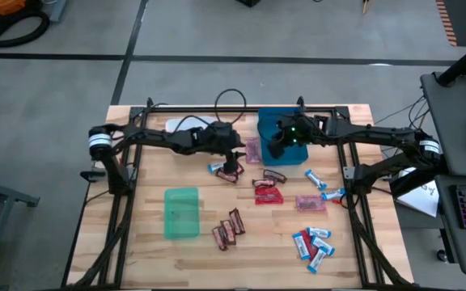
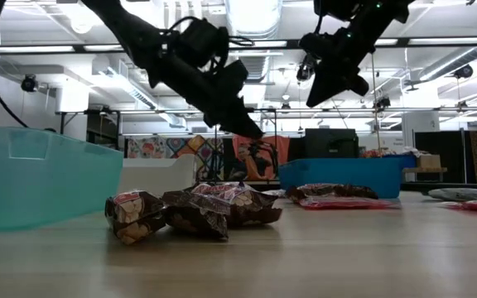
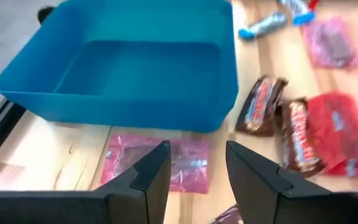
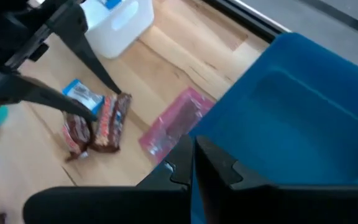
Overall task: Sort candy
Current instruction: Put the red candy into the blue bin
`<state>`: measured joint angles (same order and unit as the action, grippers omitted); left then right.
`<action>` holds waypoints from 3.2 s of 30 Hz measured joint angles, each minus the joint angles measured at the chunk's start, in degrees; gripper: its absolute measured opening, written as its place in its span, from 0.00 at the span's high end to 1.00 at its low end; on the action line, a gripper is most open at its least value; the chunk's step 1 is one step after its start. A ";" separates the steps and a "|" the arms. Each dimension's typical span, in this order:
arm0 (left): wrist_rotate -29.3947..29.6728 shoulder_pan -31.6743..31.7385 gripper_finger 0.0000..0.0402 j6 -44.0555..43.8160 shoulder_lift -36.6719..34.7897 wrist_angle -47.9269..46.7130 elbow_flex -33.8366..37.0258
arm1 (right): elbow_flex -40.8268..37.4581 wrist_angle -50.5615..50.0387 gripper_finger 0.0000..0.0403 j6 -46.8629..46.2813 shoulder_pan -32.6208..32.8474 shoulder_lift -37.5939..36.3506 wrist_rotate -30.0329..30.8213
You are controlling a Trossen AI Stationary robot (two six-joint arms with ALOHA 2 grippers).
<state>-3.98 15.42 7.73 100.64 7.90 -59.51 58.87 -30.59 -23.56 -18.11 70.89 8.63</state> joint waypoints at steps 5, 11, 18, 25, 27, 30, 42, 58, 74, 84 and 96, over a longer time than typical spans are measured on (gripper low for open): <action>-1.58 -0.22 0.63 4.13 2.61 0.03 -0.50 | -0.02 -1.13 0.98 0.83 0.24 0.00 0.01; -1.62 -0.39 0.47 1.24 6.31 0.59 -2.69 | -0.02 -0.88 0.98 1.75 0.24 0.00 -0.01; -1.28 -0.49 0.33 -0.68 11.91 0.78 -6.61 | -0.02 -1.17 0.98 1.75 0.24 0.00 0.01; -0.94 0.12 0.33 0.60 15.36 2.07 -7.59 | -0.04 -1.29 0.98 1.73 0.24 0.00 0.01; 0.00 0.34 0.33 0.56 16.27 2.22 -7.70 | -0.06 -1.31 0.98 1.73 0.24 0.00 0.05; 1.84 0.63 0.34 0.70 17.55 2.50 -8.27 | -0.19 -1.38 0.98 1.73 0.24 0.00 0.01; 5.18 0.52 0.36 3.21 21.14 3.04 -10.36 | -0.97 -1.34 0.98 1.71 0.24 0.00 0.02; 5.42 0.52 0.95 0.90 20.48 1.18 -10.34 | -1.03 -0.77 0.98 2.40 0.34 0.00 0.04; -12.32 1.93 1.00 0.40 0.17 -14.11 -10.10 | -1.03 10.29 0.98 25.80 10.23 0.00 0.47; -30.23 1.84 1.00 -0.55 -11.13 -14.62 -5.59 | -1.03 16.57 0.96 33.28 19.00 -0.31 0.51; -30.08 1.27 1.00 -4.53 -12.52 -9.68 -3.02 | -1.03 20.52 0.56 33.14 19.60 3.65 8.54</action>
<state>-34.06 16.69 3.20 88.12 -1.78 -62.52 57.84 -10.07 9.59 1.50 74.54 17.17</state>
